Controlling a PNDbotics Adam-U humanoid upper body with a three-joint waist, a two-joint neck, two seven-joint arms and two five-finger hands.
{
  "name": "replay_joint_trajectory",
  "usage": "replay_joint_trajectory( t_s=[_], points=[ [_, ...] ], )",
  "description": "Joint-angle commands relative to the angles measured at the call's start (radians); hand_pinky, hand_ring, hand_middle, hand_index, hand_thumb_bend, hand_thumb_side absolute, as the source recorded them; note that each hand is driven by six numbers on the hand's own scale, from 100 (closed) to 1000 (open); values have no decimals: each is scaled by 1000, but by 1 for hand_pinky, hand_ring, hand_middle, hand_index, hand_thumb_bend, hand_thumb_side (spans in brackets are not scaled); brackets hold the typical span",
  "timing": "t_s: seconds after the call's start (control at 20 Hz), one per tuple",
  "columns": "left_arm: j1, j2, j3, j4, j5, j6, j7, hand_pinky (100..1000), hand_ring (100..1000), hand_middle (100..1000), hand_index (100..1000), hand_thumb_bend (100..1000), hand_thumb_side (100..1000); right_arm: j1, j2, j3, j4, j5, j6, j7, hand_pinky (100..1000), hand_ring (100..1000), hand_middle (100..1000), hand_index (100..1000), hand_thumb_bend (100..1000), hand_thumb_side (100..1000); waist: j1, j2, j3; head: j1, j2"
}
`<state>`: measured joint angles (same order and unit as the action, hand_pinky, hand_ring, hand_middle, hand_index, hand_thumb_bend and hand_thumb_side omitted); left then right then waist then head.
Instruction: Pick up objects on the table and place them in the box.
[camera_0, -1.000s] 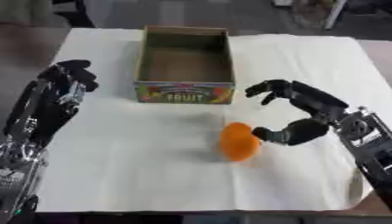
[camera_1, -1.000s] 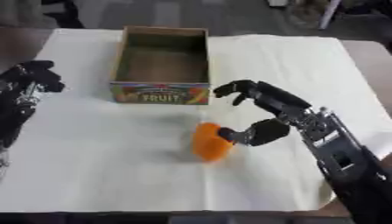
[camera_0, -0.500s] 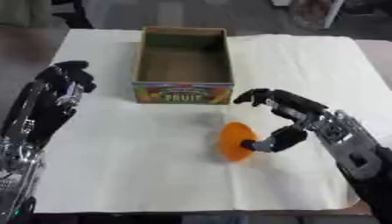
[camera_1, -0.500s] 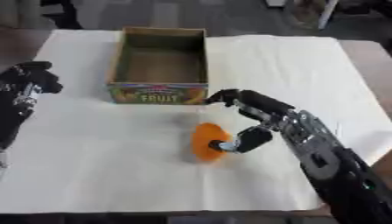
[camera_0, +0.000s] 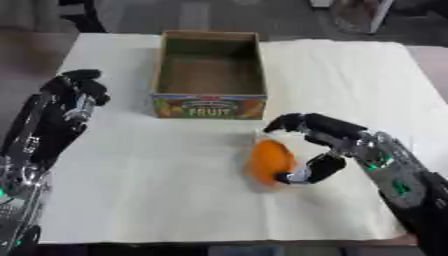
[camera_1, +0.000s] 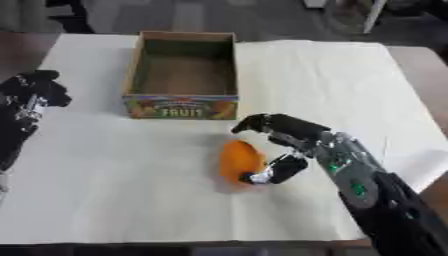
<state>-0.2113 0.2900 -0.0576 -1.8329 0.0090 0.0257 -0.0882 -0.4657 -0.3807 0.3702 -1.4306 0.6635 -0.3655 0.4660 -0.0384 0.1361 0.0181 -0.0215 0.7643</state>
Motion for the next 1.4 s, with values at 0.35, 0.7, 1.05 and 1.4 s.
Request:
replay_joint_trajectory(
  t_s=[0.35, 0.7, 1.05, 1.4],
  points=[
    [-9, 13, -1, -19, 3, -2, -4, 703, 621, 580, 771, 113, 507, -9, 3, 5, 4, 112, -24, -111, 600, 672, 608, 727, 253, 216, 2, -13, 4, -6, 6],
    [-9, 13, 0, -17, 2, -2, -3, 703, 621, 580, 770, 113, 506, -4, -11, -9, -29, 59, 37, -278, 514, 537, 456, 584, 100, 195, 0, -14, 4, -6, 6],
    [-7, 16, 0, -19, 4, -3, -3, 703, 621, 580, 770, 114, 505, -86, -74, -44, -152, -68, 117, -307, 519, 533, 451, 576, 100, 182, -4, -18, 7, -2, 6],
    [-24, 7, -10, -19, 9, -3, -12, 703, 620, 579, 770, 116, 502, -251, -121, -72, -87, -135, 179, -298, 524, 538, 455, 579, 100, 181, -5, -15, 43, -19, 6]
  ],
)
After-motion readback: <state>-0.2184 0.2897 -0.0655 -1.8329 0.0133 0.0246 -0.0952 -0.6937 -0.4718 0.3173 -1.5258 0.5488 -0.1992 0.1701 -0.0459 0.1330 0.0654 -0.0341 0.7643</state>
